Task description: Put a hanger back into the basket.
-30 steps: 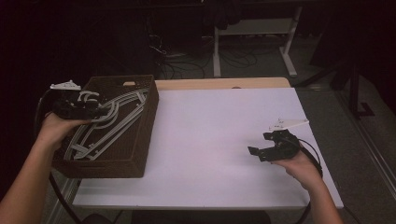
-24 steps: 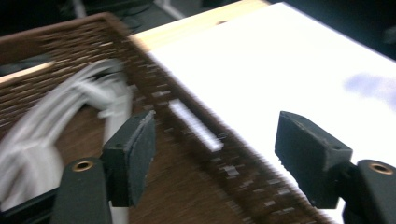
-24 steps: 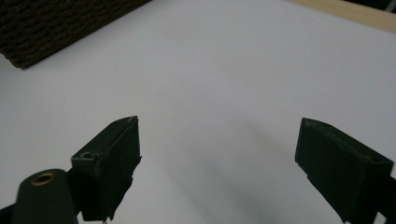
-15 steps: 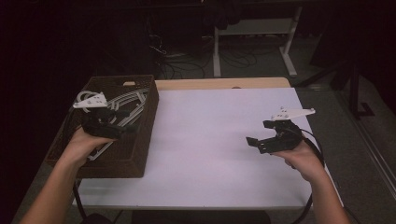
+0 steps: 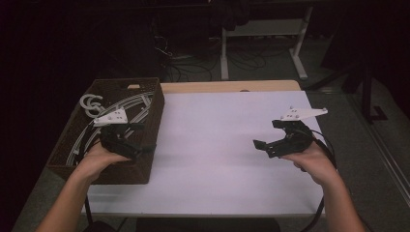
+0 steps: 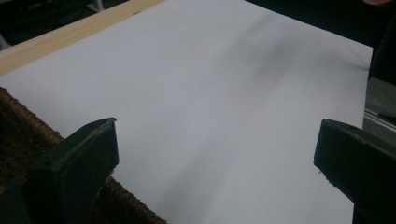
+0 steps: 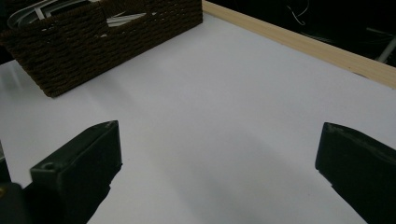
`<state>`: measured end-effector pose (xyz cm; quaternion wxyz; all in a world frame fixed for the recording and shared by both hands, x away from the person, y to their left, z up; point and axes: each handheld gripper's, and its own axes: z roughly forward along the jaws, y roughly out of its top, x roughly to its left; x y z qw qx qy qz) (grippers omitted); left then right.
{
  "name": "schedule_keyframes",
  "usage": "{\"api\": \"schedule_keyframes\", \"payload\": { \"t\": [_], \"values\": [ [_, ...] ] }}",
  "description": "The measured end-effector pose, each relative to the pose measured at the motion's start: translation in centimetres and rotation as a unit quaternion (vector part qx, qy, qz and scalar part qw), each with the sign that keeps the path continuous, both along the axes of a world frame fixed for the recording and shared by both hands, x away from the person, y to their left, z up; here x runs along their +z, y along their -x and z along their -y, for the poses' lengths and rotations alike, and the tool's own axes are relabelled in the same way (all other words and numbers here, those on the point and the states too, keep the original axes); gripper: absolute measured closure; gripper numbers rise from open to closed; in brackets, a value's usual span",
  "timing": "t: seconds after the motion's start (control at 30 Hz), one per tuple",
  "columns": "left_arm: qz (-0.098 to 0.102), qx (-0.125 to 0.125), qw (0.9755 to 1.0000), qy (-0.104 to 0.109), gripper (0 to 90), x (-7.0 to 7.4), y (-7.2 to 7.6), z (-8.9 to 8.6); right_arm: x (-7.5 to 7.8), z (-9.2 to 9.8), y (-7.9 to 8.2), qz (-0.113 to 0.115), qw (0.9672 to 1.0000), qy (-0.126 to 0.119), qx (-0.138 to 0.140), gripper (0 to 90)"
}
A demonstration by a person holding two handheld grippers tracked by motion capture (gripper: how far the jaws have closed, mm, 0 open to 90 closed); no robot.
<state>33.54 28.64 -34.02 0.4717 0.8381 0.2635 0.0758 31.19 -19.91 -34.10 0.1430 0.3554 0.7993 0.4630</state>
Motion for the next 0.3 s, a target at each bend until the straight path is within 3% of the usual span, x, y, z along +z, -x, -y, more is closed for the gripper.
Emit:
{"api": "schedule_keyframes", "payload": {
  "t": [0.3],
  "values": [
    [0.012,0.004,0.9999,0.008,0.0,0.26,0.66,0.22,-0.23,0.09,0.15,0.002,1.0,-0.001,0.002,0.2]
  ]
}}
